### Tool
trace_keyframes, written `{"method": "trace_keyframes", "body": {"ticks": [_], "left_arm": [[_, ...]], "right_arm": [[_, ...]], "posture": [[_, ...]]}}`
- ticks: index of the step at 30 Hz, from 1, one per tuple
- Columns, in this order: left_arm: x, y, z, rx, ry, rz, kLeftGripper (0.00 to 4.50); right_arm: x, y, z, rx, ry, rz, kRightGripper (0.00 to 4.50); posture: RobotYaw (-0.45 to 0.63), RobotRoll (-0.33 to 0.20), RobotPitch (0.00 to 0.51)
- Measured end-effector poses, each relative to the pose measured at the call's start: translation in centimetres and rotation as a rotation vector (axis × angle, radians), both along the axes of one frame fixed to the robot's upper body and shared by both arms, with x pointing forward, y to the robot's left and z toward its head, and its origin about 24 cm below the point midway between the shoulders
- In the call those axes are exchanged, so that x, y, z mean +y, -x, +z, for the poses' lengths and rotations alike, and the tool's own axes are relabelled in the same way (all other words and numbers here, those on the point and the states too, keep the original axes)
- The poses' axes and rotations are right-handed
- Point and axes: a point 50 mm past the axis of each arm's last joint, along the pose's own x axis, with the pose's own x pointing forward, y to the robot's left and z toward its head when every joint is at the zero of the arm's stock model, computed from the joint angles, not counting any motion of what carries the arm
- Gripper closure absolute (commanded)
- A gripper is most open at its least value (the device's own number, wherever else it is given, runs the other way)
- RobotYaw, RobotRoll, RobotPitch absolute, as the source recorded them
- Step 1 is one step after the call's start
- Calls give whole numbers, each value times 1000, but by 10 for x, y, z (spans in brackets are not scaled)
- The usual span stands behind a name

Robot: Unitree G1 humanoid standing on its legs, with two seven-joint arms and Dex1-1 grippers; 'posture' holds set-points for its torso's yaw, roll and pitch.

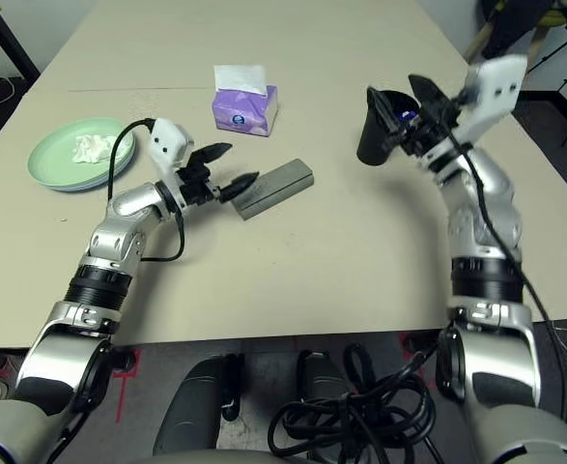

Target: Organize and tidy the items on the table.

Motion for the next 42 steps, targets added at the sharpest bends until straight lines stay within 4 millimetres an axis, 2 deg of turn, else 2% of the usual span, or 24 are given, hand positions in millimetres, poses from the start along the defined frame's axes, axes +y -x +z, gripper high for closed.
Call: {"method": "trace_keyframes", "body": {"ticks": [4,7,13,19,27,42], "left_arm": [[28,-2,6,-25,109,245,0],[50,7,-2,-26,108,345,0],[97,33,-35,27,25,425,0],[123,49,-43,5,10,512,0],[133,52,-39,-45,73,656,0],[133,51,-41,-40,73,630,0]], "right_arm": [[-4,12,-37,98,-58,-106,29],[-9,18,-51,150,-33,-161,29],[-19,18,-58,165,-16,-199,29],[-23,13,-62,171,-30,-215,29],[-16,4,-44,98,-45,-221,29],[-15,8,-49,117,-70,-249,29]], "posture": [[40,0,115],[56,0,111],[68,0,110],[59,0,110],[54,0,105],[39,0,103]]}}
